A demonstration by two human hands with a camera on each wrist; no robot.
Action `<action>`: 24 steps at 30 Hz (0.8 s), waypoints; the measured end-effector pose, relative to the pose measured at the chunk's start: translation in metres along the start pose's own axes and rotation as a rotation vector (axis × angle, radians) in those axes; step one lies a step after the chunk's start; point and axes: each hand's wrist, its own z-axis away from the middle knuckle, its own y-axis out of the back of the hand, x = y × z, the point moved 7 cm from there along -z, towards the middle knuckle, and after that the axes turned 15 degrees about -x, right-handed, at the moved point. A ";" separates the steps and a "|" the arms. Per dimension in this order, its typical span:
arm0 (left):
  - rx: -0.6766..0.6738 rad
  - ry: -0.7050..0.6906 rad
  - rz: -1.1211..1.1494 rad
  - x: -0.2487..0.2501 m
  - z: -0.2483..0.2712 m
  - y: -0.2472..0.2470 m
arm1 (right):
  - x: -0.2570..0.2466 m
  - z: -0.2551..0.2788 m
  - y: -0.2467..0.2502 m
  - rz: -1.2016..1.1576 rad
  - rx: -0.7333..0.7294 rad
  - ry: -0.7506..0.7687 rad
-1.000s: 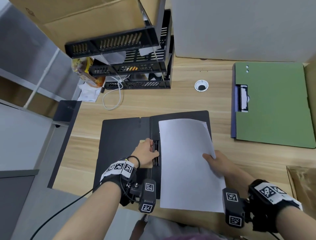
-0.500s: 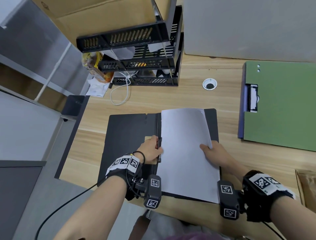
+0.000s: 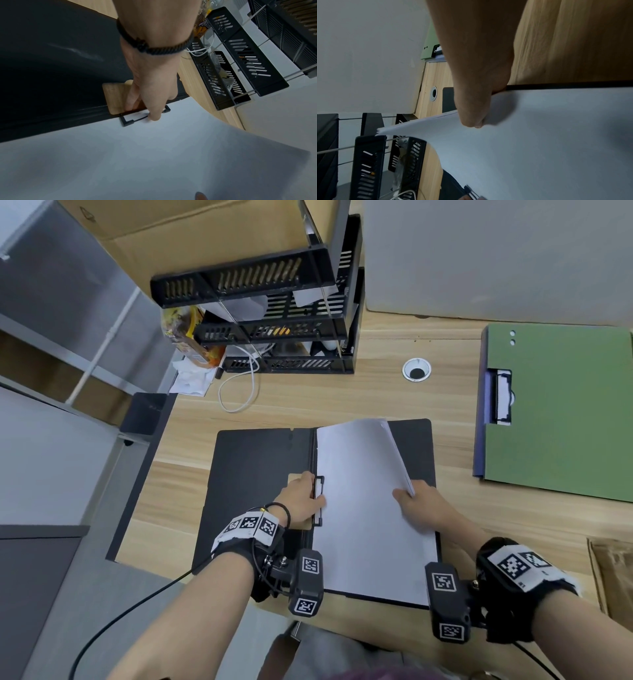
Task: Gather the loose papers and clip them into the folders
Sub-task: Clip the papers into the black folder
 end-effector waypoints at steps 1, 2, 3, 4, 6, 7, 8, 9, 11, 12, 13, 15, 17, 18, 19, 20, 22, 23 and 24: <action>0.011 0.009 -0.009 0.002 0.000 0.000 | 0.000 0.000 -0.003 -0.003 -0.021 -0.013; 0.024 0.023 -0.025 0.005 0.000 -0.001 | 0.003 -0.002 -0.007 -0.011 -0.054 -0.033; 0.039 0.040 -0.042 0.008 0.000 -0.001 | 0.007 -0.004 -0.010 -0.041 -0.082 -0.040; 0.057 0.058 -0.052 0.011 0.000 -0.001 | 0.014 -0.008 -0.014 -0.070 -0.106 -0.049; 0.086 0.086 -0.036 0.012 -0.001 0.000 | 0.027 -0.007 -0.014 -0.183 -0.106 -0.074; 0.094 0.095 -0.019 0.010 -0.003 -0.001 | 0.030 -0.002 -0.010 -0.227 -0.055 -0.083; 0.100 0.099 -0.005 0.009 -0.004 -0.001 | 0.033 0.003 -0.005 -0.290 -0.006 -0.093; 0.101 0.102 0.003 0.007 -0.005 -0.002 | 0.039 0.006 0.000 -0.320 0.048 -0.095; 0.110 0.095 0.015 0.004 -0.007 -0.001 | 0.045 0.017 0.016 -0.298 0.221 -0.087; 0.117 0.086 0.030 0.003 -0.008 -0.001 | 0.048 0.022 0.027 -0.272 0.353 -0.077; 0.116 0.076 0.052 0.001 -0.008 0.000 | 0.048 0.028 0.036 -0.249 0.470 -0.064; 0.101 0.033 0.129 -0.005 -0.008 0.000 | 0.043 0.033 0.037 -0.300 0.528 -0.033; 0.063 -0.024 0.313 -0.017 -0.006 0.001 | 0.028 0.030 0.023 -0.373 0.397 0.003; 0.064 -0.059 0.416 -0.024 -0.002 0.002 | 0.019 0.026 0.013 -0.389 0.304 0.014; 0.086 -0.078 0.481 -0.034 0.003 0.006 | 0.009 0.023 0.002 -0.397 0.218 0.018; 0.132 -0.089 0.516 -0.046 0.008 0.011 | 0.001 0.020 -0.009 -0.396 0.144 0.011; 0.240 -0.055 0.532 -0.079 0.020 0.024 | -0.011 0.014 -0.031 -0.380 0.035 -0.016; 0.285 -0.012 0.500 -0.100 0.025 0.028 | -0.015 0.010 -0.042 -0.372 -0.005 -0.031; 0.324 0.038 0.461 -0.122 0.030 0.032 | -0.019 0.007 -0.053 -0.367 -0.038 -0.047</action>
